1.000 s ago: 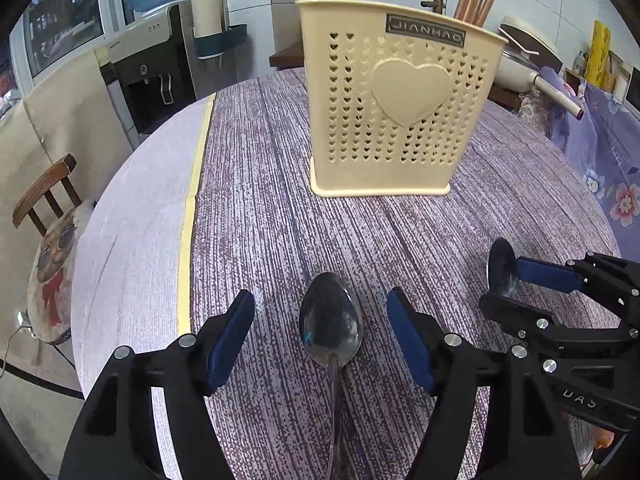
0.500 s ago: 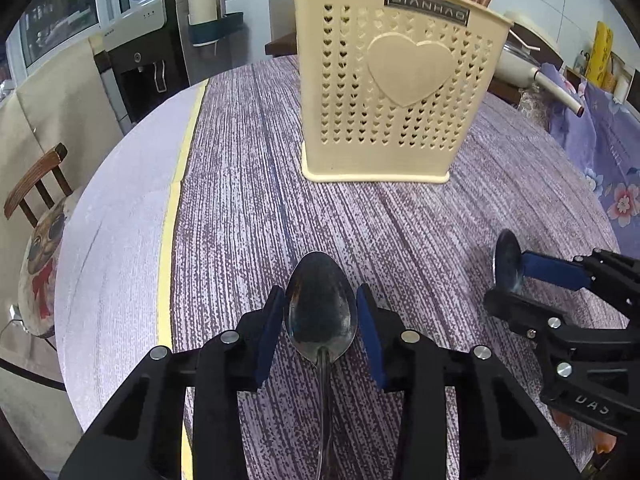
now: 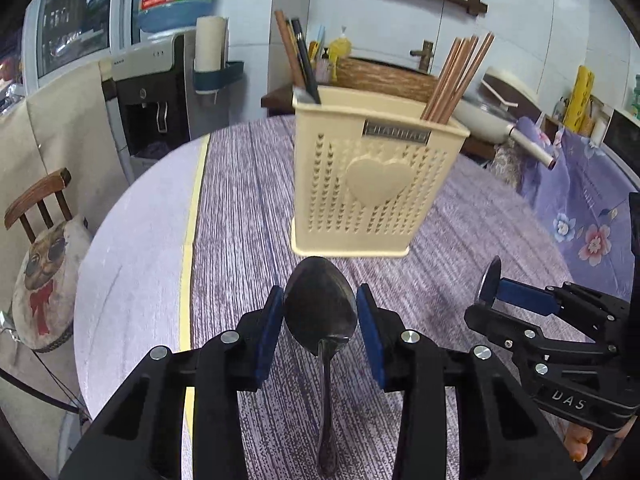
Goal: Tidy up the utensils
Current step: 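Lift both held spoons and carry them over the cream caddy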
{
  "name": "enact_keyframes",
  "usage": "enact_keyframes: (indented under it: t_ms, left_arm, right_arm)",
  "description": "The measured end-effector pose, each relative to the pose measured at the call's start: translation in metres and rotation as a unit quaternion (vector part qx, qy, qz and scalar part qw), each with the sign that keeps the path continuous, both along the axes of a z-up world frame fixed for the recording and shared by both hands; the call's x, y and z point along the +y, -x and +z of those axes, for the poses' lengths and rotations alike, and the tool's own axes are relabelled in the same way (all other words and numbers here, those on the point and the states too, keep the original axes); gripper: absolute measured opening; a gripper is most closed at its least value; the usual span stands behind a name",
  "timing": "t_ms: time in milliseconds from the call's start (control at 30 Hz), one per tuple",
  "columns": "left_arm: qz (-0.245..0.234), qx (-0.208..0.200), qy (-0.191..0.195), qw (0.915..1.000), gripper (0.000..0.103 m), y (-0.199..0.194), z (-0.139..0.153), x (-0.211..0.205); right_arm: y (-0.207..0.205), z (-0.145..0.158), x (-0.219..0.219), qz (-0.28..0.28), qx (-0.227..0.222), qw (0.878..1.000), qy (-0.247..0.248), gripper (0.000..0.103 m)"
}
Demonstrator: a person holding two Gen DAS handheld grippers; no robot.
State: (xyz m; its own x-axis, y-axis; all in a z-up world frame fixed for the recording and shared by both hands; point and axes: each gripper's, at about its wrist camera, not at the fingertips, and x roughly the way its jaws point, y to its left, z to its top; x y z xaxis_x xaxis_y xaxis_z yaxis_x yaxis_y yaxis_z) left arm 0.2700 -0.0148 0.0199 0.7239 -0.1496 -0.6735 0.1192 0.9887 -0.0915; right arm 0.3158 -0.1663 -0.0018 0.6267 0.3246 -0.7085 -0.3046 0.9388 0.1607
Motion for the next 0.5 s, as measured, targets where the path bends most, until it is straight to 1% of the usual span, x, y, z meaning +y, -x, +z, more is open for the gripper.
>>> enact_keyframes:
  t_ms: [133,233,367,500]
  left_arm:
    - [-0.003,-0.018,0.012,0.9998,0.038,0.004,0.013,0.000]
    - [-0.004,-0.031,0.014,0.9994,0.038,0.007,0.019,-0.001]
    - [-0.002,-0.038,0.018,0.9991,0.038,0.011,0.024,-0.001]
    - [-0.006,-0.044,0.014,0.9989,0.037,0.014,0.026,-0.002]
  right_arm:
    - [0.011,0.019,-0.004,-0.002,-0.020,1.000,-0.010,0.047]
    - [0.018,0.030,-0.005,-0.003,-0.031,0.999,-0.013,0.047]
    - [0.022,0.038,-0.004,-0.003,-0.038,0.999,-0.011,0.047]
    - [0.027,0.044,-0.003,-0.001,-0.045,0.999,-0.009,0.047]
